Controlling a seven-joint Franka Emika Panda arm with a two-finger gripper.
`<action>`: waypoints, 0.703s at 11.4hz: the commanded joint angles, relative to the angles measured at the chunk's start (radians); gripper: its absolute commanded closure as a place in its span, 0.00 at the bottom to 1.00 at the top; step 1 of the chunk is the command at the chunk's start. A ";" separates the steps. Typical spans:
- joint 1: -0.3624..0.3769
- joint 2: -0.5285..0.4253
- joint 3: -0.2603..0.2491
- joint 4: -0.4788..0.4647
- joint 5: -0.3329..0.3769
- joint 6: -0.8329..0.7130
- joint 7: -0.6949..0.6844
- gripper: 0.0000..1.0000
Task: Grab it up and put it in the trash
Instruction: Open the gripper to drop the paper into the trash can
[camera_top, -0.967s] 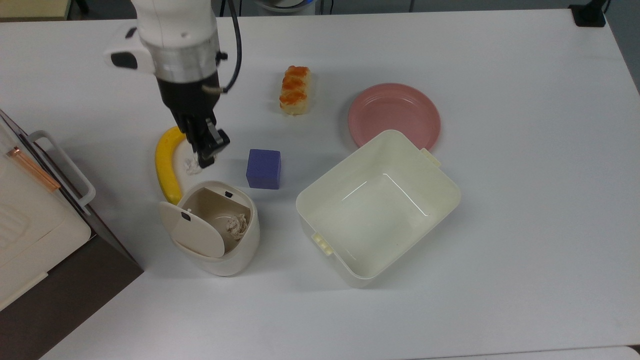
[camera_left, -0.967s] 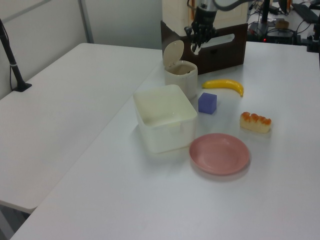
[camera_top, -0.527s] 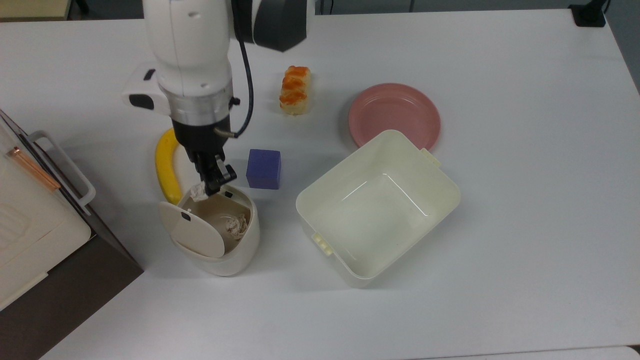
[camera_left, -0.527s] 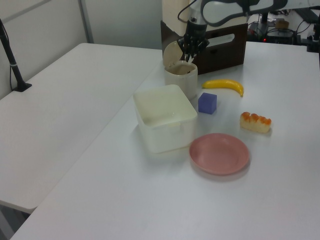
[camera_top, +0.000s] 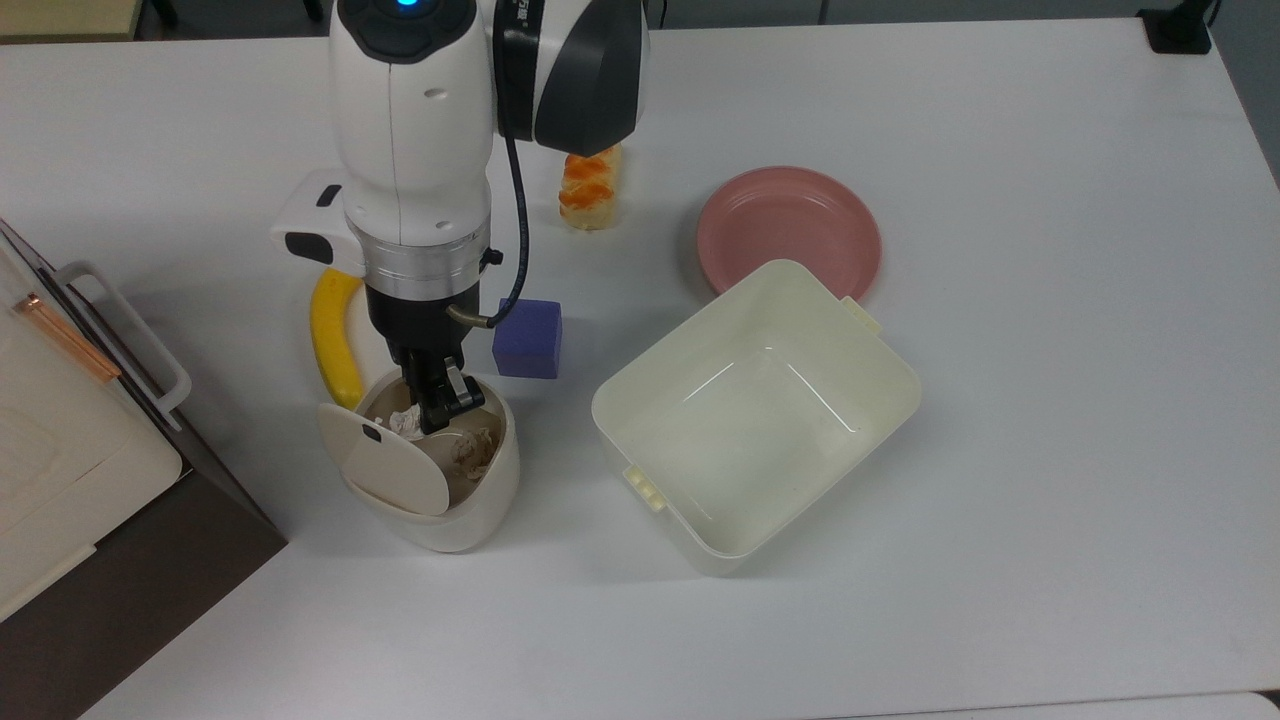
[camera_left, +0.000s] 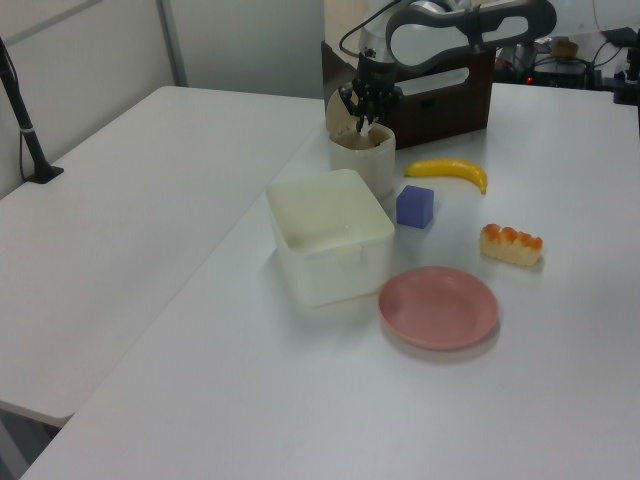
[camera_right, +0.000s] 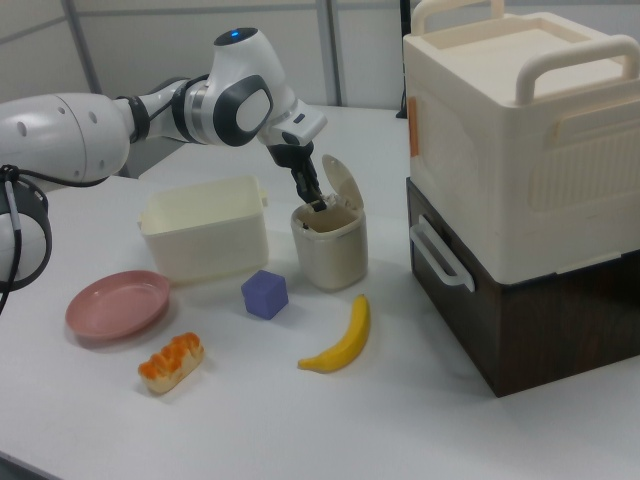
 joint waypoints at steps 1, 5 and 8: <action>0.012 0.001 -0.002 0.010 -0.074 0.007 0.017 0.52; 0.013 -0.025 0.012 -0.006 -0.082 -0.006 -0.148 0.21; 0.007 -0.195 0.070 -0.151 -0.082 -0.149 -0.487 0.17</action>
